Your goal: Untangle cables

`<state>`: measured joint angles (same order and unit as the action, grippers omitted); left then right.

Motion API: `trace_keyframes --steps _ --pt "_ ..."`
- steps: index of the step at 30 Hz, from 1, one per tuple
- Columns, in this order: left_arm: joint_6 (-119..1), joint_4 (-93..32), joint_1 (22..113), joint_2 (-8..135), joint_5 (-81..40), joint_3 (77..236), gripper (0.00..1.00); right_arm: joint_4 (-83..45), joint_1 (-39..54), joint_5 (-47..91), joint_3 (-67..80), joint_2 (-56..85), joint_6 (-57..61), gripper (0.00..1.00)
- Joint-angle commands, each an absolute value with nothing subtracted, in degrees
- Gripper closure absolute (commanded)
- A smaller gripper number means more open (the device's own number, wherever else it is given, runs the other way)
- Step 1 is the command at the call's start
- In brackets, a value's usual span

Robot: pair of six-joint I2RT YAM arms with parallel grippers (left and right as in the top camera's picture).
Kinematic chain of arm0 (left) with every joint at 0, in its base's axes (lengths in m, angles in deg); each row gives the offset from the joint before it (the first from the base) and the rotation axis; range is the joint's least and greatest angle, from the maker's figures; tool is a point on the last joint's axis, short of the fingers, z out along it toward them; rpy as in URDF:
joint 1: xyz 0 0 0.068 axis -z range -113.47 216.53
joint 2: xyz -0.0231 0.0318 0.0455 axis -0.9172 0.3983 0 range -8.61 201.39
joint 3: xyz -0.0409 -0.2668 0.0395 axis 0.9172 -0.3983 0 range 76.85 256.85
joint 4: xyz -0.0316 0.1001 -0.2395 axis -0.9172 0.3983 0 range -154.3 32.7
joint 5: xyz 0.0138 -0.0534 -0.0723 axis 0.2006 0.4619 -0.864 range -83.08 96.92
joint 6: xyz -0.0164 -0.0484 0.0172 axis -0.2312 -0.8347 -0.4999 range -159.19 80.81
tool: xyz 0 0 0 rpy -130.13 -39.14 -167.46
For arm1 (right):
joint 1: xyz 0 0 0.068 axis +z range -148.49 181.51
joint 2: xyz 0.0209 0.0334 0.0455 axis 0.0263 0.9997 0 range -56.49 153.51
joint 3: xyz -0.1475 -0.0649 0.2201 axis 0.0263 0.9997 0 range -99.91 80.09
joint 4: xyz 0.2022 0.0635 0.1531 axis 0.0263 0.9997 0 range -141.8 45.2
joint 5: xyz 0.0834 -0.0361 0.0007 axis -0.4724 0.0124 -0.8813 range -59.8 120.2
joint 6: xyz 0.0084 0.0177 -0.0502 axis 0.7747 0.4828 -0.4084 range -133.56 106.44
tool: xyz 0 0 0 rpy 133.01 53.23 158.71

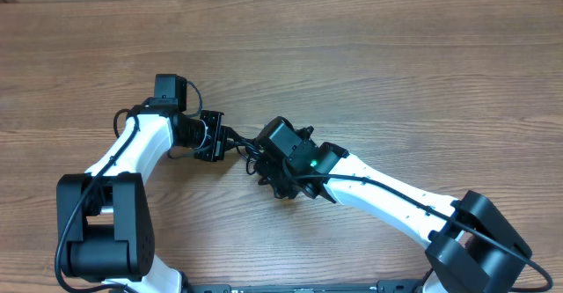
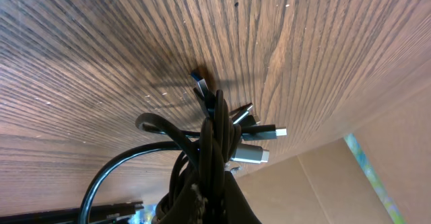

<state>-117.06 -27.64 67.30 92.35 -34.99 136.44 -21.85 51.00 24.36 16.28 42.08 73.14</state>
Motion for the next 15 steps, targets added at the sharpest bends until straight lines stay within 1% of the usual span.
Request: trace_keyframes --steps 1,7,15 --pt "-117.89 -27.55 67.3 92.42 -35.93 137.01 0.96 -21.72 50.83 26.76 15.73 42.54 70.51 0.59" --pt "-117.91 -27.68 67.3 92.42 -35.93 137.01 0.96 -22.83 51.62 28.14 15.76 42.56 70.53 0.59" --pt "-117.89 -27.73 67.3 92.42 -35.98 137.01 0.96 -24.89 54.04 34.52 15.76 42.86 70.58 0.59"
